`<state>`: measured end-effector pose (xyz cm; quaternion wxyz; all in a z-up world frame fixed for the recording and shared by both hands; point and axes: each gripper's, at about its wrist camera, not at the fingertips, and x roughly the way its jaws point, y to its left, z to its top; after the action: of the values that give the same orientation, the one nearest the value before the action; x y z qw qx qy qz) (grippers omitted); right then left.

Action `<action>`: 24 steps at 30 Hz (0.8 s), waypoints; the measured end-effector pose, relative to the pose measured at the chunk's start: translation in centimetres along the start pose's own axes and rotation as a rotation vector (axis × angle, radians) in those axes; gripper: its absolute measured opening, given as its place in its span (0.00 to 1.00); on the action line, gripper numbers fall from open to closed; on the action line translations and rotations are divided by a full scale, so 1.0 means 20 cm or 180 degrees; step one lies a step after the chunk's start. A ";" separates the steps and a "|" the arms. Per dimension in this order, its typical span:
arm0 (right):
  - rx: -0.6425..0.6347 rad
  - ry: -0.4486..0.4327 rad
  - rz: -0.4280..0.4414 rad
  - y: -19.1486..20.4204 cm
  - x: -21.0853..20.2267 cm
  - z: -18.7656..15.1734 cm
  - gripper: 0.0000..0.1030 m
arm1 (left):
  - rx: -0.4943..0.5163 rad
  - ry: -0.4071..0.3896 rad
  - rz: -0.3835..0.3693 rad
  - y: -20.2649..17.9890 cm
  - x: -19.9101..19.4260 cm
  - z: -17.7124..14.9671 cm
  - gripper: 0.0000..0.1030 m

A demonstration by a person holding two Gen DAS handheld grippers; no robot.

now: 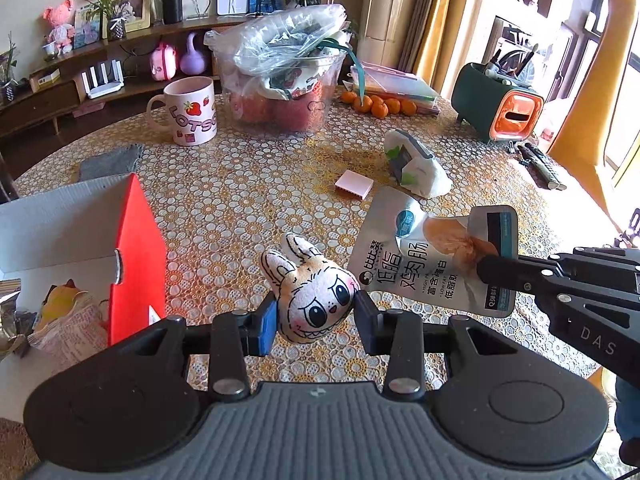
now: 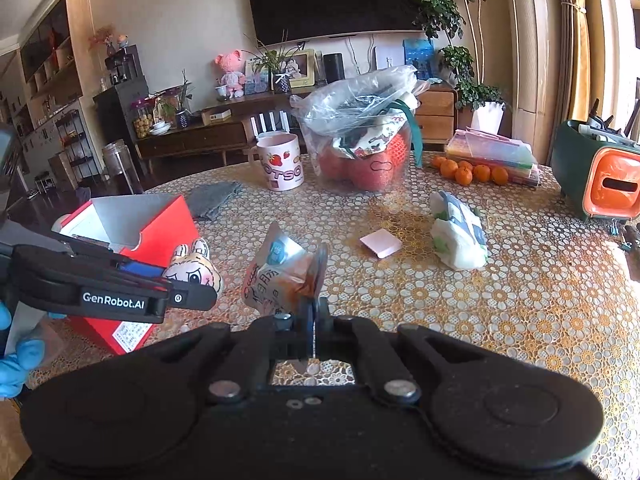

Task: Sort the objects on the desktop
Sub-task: 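Lift the bunny plush and sausage pouch toward the shoebox with both tools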

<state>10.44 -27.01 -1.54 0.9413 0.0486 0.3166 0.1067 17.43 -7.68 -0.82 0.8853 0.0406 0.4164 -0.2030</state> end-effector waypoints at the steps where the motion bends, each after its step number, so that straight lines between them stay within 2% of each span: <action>1: -0.0011 -0.0006 0.0005 0.02 -0.01 0.01 0.01 | -0.0022 -0.0004 0.0002 0.02 -0.02 0.00 0.37; 14: -0.0450 -0.0195 0.0079 0.40 -0.03 0.18 0.01 | -0.0174 -0.0176 0.0250 0.29 -0.28 -0.01 0.37; 24: -0.0677 -0.0218 0.0281 0.69 0.09 0.29 0.01 | -0.0265 -0.0230 0.0508 0.56 -0.40 -0.03 0.37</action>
<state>12.95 -13.24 4.33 0.9458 -0.0341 0.2686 0.1793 16.89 5.33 3.69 0.9140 0.0294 0.3877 -0.1157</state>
